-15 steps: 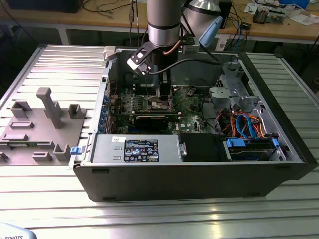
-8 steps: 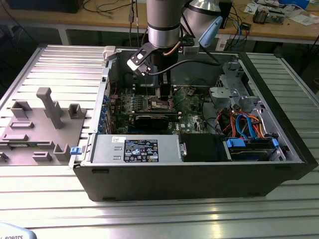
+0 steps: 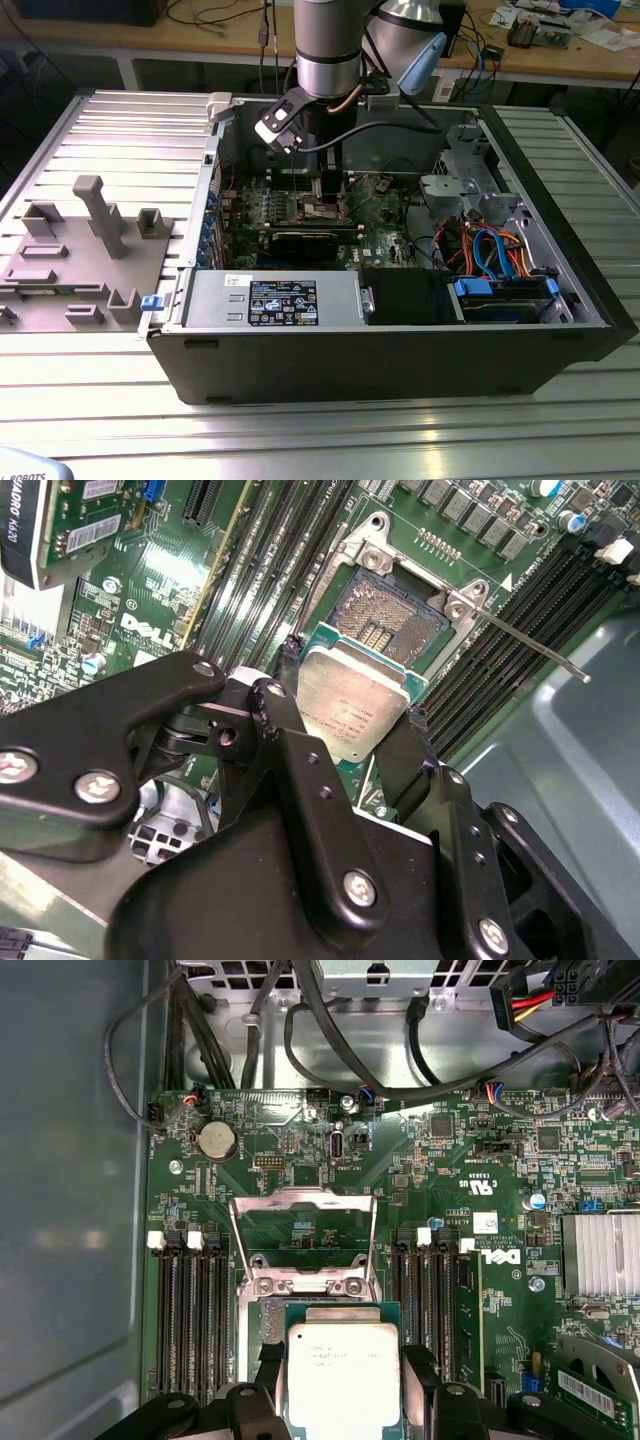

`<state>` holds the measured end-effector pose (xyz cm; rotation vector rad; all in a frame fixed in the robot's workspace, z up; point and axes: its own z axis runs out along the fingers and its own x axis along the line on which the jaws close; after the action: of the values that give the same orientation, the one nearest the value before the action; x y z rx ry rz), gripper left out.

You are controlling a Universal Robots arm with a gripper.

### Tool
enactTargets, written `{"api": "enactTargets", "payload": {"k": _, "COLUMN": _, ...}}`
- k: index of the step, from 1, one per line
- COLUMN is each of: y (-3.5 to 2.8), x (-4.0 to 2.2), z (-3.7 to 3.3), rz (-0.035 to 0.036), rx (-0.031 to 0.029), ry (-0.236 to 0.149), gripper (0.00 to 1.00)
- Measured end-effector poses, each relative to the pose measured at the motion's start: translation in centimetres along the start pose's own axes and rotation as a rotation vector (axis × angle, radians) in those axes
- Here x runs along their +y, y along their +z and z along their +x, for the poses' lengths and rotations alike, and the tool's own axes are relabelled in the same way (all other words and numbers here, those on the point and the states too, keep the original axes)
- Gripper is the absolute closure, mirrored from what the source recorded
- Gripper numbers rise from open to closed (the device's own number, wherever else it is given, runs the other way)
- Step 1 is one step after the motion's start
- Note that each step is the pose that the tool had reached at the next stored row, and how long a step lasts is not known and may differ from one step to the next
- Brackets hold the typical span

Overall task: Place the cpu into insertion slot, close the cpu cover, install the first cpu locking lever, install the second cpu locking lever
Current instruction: 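Place the cpu into insertion slot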

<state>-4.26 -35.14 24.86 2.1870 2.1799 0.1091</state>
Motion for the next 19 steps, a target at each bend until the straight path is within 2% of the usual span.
{"api": "enactTargets", "payload": {"k": 19, "y": 0.45, "x": -0.04, "z": 0.00, "rz": -0.0001, "rx": 0.0001, "ry": 0.000, "gripper": 0.45}}
